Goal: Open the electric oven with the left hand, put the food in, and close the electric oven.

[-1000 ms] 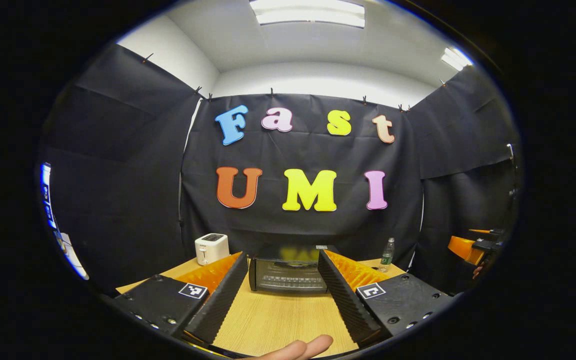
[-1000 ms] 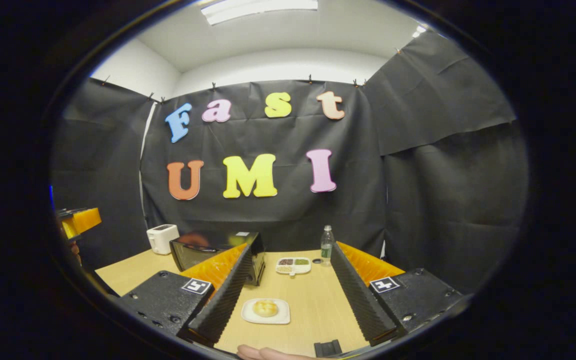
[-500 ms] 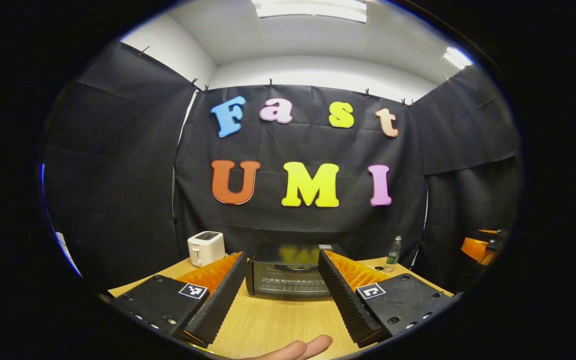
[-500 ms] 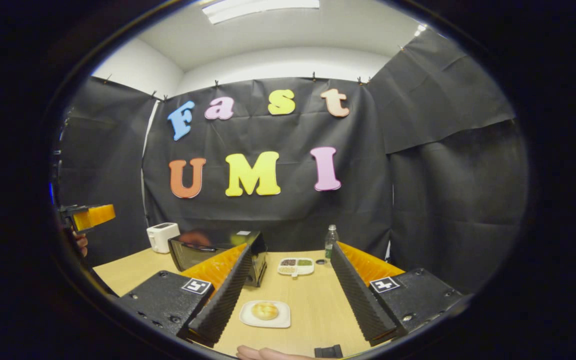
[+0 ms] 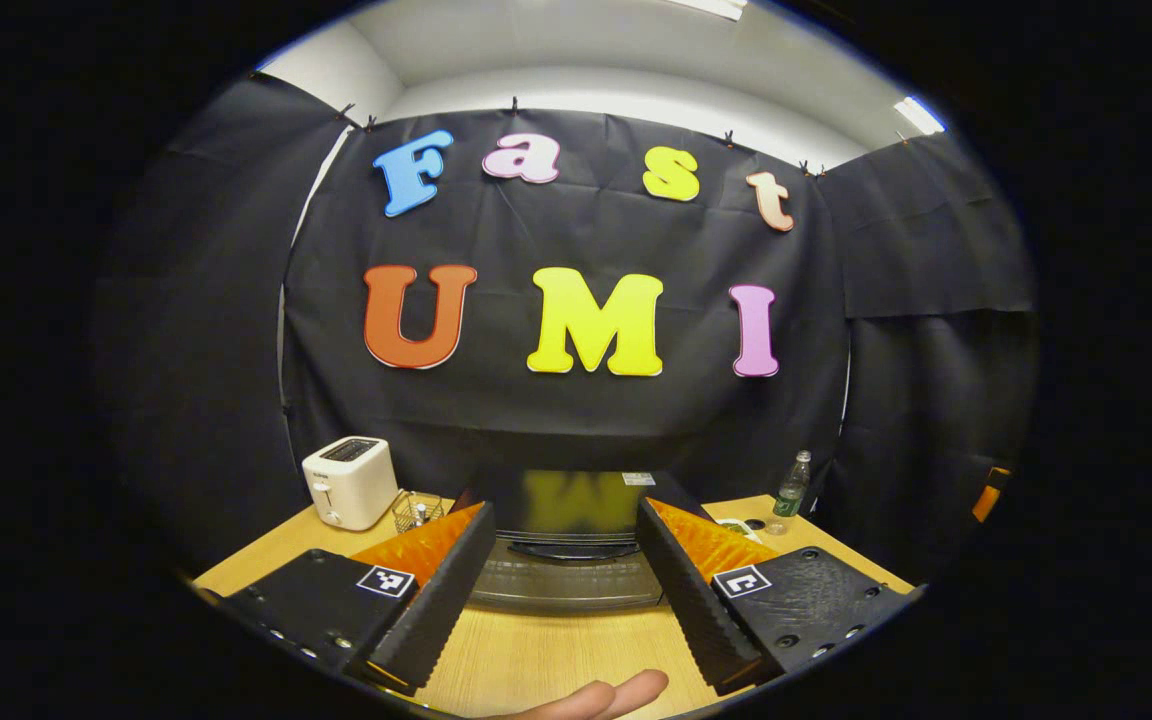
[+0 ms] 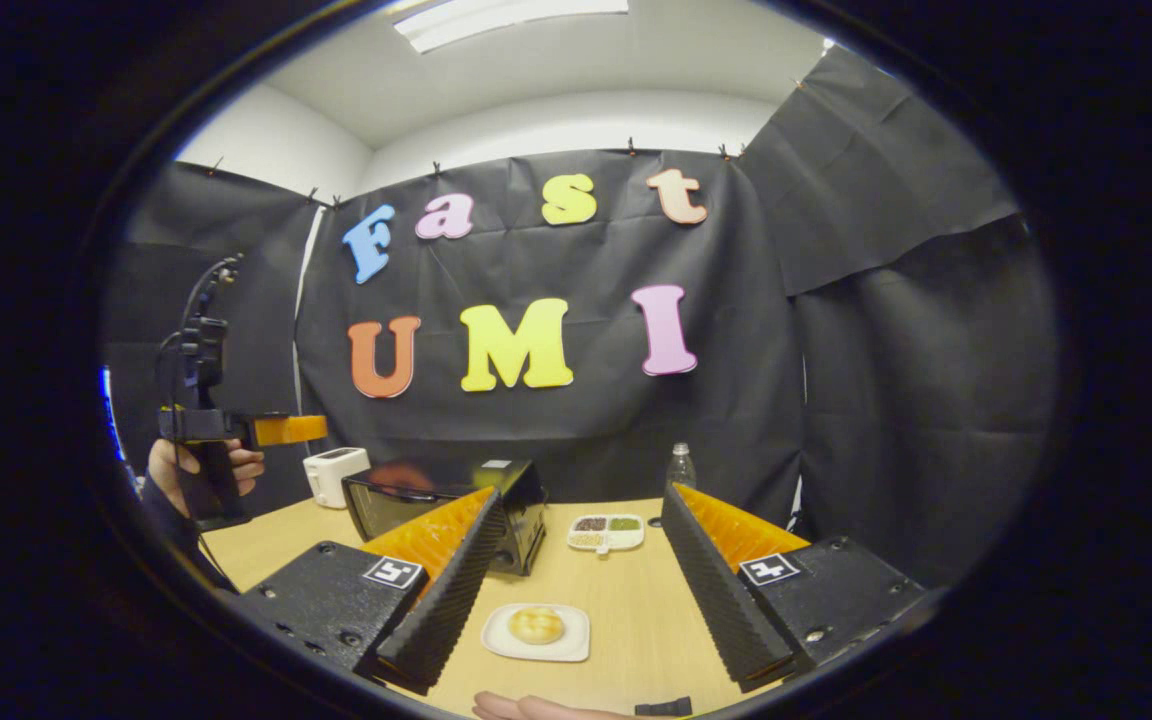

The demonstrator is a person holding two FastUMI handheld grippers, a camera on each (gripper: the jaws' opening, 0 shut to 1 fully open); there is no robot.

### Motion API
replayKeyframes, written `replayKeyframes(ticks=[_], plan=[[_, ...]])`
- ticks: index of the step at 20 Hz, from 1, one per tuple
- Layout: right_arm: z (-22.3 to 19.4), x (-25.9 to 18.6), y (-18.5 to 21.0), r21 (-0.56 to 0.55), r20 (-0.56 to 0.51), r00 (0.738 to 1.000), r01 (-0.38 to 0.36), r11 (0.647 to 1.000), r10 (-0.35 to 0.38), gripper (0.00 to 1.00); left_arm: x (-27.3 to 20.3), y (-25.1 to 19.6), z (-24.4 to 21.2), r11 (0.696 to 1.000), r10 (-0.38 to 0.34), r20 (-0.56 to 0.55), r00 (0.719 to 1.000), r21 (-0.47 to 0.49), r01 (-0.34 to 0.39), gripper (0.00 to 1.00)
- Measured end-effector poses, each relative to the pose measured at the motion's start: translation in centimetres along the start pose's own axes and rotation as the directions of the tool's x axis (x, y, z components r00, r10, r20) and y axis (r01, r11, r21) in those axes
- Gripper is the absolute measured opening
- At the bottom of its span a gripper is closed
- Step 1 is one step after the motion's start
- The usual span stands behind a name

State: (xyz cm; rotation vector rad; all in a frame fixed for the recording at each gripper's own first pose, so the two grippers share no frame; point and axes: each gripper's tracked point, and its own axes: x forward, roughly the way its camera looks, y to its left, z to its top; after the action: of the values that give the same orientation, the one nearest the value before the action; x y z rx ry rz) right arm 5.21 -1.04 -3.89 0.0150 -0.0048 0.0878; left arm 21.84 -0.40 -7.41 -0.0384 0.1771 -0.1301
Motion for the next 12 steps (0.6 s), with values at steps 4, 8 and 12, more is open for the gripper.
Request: replayKeyframes(ticks=[4,8,12], plan=[[-0.1,-0.3,-0.6,-0.016,0.021,1.000,-0.002,1.000,0.002,0.96,5.8,0.0,-2.9,1.000,-0.009,-0.081,0.997,0.011,0.010,0.93],[-0.6,-0.4,-1.3,-0.032,0.028,1.000,-0.005,0.999,0.006,0.96,9.7,-1.1,-6.4,1.000,-0.027,-0.186,0.982,0.006,0.028,0.92],[-1.1,-0.7,-2.5,-0.045,0.036,0.999,0.011,0.999,-0.009,0.96,11.6,-1.2,-8.8,1.000,-0.005,-0.241,0.971,0.026,0.012,0.92]])
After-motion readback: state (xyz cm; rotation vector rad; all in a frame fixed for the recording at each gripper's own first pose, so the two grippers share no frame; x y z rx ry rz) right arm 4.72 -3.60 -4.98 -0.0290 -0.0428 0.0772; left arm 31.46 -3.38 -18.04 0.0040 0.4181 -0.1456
